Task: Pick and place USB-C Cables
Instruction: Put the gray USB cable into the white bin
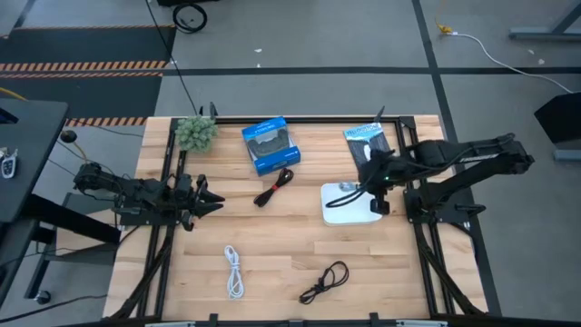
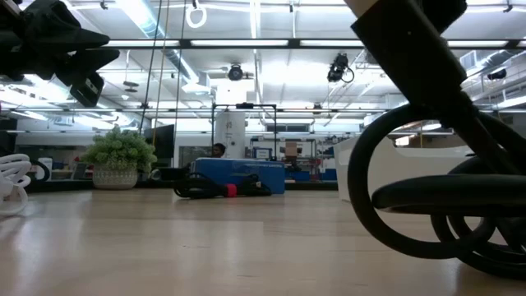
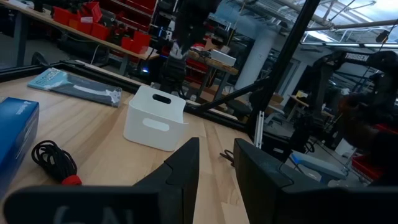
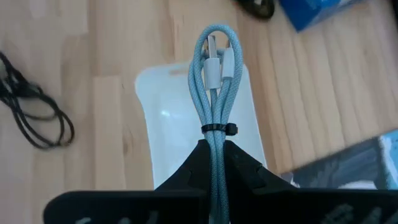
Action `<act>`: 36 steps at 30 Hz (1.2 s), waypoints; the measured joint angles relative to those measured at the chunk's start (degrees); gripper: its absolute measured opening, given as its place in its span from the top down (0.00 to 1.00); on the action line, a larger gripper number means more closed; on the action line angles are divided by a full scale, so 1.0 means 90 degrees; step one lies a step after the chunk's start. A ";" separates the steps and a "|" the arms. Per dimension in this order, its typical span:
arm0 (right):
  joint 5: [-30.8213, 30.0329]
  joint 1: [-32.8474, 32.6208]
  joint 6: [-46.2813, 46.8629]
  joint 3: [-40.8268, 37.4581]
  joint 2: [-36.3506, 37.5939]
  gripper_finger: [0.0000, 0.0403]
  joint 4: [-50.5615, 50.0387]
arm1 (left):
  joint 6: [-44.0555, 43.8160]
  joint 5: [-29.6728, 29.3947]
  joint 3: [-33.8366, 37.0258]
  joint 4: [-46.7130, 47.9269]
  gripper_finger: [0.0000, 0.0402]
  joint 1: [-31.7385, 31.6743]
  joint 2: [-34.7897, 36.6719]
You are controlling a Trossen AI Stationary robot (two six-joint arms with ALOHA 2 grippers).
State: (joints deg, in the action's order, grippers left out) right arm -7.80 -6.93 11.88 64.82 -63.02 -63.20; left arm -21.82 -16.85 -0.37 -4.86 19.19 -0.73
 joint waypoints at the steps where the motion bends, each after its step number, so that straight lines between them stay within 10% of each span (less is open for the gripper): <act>1: 0.0001 0.0001 0.0000 -0.0006 -0.0058 0.94 -0.0056 | 0.0002 -0.0001 0.0001 0.0000 0.73 -0.0001 0.0000; 36: 0.0555 0.0001 -0.0105 -0.2071 -0.0443 0.94 0.1669 | 0.0000 -0.0001 -0.0001 0.0000 0.73 -0.0001 0.0000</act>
State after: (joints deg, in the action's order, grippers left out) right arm -2.81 -6.92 10.94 46.18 -67.00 -48.18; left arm -21.82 -16.86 -0.38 -4.86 19.18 -0.73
